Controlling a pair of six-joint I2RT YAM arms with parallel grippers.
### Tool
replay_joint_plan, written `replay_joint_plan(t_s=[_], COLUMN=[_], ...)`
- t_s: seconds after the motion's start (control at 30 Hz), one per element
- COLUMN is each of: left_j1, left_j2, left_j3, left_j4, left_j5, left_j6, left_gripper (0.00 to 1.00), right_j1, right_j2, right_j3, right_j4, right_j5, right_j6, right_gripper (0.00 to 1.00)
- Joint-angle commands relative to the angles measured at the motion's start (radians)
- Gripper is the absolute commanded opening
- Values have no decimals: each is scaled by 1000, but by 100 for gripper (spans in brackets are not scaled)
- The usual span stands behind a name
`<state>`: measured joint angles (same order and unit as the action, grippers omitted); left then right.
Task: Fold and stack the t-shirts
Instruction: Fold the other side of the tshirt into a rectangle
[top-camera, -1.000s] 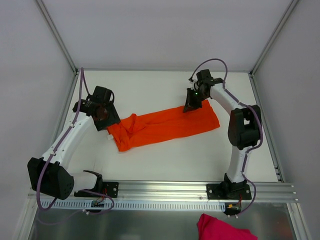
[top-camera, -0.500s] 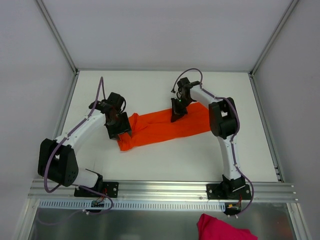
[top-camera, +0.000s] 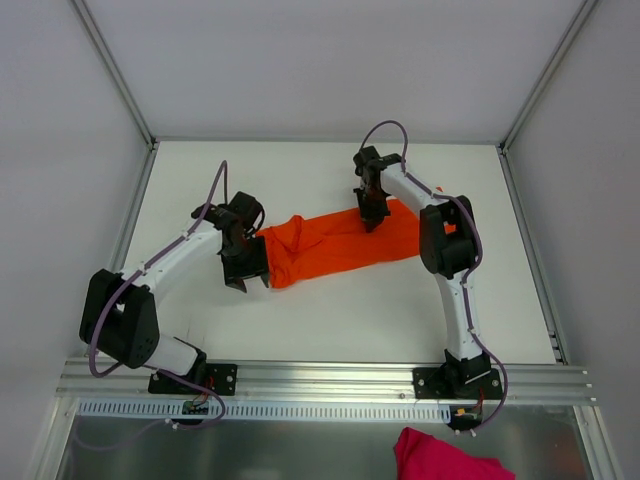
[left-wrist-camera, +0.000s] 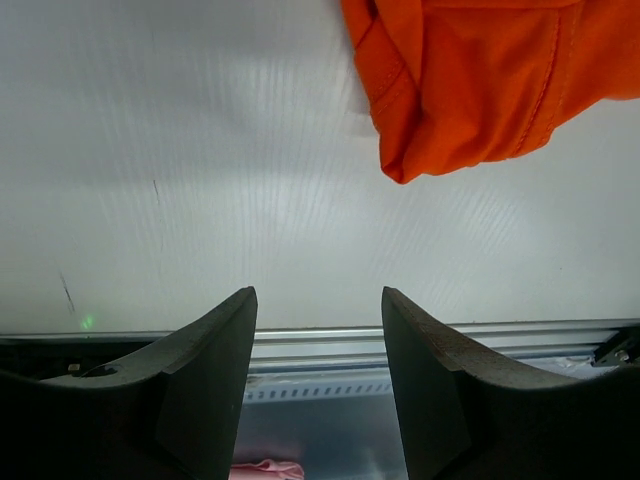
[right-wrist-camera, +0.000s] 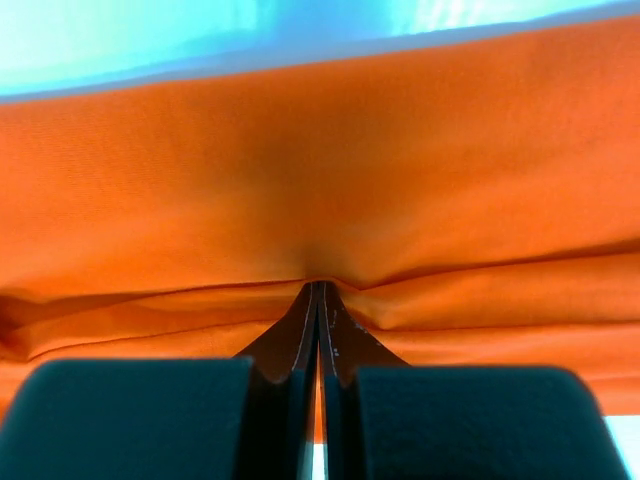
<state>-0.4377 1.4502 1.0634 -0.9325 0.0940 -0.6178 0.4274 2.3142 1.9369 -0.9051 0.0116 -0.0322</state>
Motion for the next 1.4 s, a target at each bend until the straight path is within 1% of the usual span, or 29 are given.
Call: replay_joint_plan(t_s=[0.0, 0.13, 0.23, 0.3, 0.47, 0.6, 0.7, 0.97, 1.17, 1.33, 1.37], left_j1=[-29, -45, -62, -67, -91, -130, -136, -145, -148, -147, -147], left_j2=[-42, 36, 88, 105, 182, 229, 268, 280, 271, 297, 317], left_j3=[-25, -36, 0, 29, 124, 176, 198, 185, 144, 129, 132], left_j4=[-6, 70, 103, 136, 158, 172, 162, 175, 175, 173, 166], left_j5=[-62, -88, -120, -111, -114, -126, -134, -120, -117, -97, -97], left_j6=[-20, -16, 6, 20, 32, 38, 39, 38, 32, 49, 49], left_gripper=[53, 49, 48, 48, 47, 47, 46, 46, 44, 41, 39], right_j1=[-13, -9, -3, -1, 1, 2, 2, 2, -1, -9, -7], right_j2=[5, -18, -25, -26, -24, -24, -32, -33, -33, -36, -38], right_j3=[11, 13, 10, -1, -16, -15, -16, -15, -12, -19, -19], right_j4=[-15, -8, -12, -11, -6, -9, -9, -11, -11, -11, -11], right_j5=[133, 106, 103, 97, 102, 100, 106, 111, 110, 108, 108], right_j6=[-23, -26, -34, -34, -38, -38, -43, -46, -48, -46, -44], right_gripper=[1, 1, 1, 1, 1, 1, 1, 1, 1, 1, 1])
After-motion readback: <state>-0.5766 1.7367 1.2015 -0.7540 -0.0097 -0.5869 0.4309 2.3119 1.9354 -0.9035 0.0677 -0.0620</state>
